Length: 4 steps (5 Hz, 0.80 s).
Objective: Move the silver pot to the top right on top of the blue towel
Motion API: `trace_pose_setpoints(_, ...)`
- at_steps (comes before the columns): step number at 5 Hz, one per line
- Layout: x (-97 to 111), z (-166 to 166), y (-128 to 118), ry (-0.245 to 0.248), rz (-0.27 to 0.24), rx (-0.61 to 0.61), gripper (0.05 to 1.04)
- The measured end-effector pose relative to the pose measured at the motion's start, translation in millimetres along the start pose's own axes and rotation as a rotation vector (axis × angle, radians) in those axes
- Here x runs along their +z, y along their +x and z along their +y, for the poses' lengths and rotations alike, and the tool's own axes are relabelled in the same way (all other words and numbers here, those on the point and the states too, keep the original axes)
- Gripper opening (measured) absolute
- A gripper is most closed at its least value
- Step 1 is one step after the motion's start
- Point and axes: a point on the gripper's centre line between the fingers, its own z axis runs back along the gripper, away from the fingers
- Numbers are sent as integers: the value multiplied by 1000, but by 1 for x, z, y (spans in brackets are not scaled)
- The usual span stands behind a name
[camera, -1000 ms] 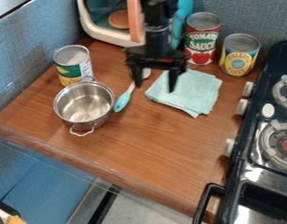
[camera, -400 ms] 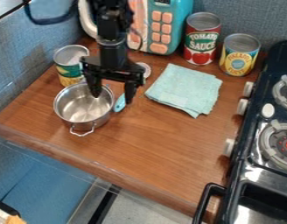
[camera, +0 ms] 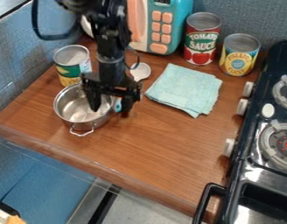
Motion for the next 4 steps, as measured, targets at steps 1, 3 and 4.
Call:
trace_pose_setpoints(1,0,0,2,-1,-15,4,582)
trace_pose_setpoints(3,-2,1,2,11,-22,27,121)
trace_pose_setpoints(4,1,-8,-3,23,-16,7,84)
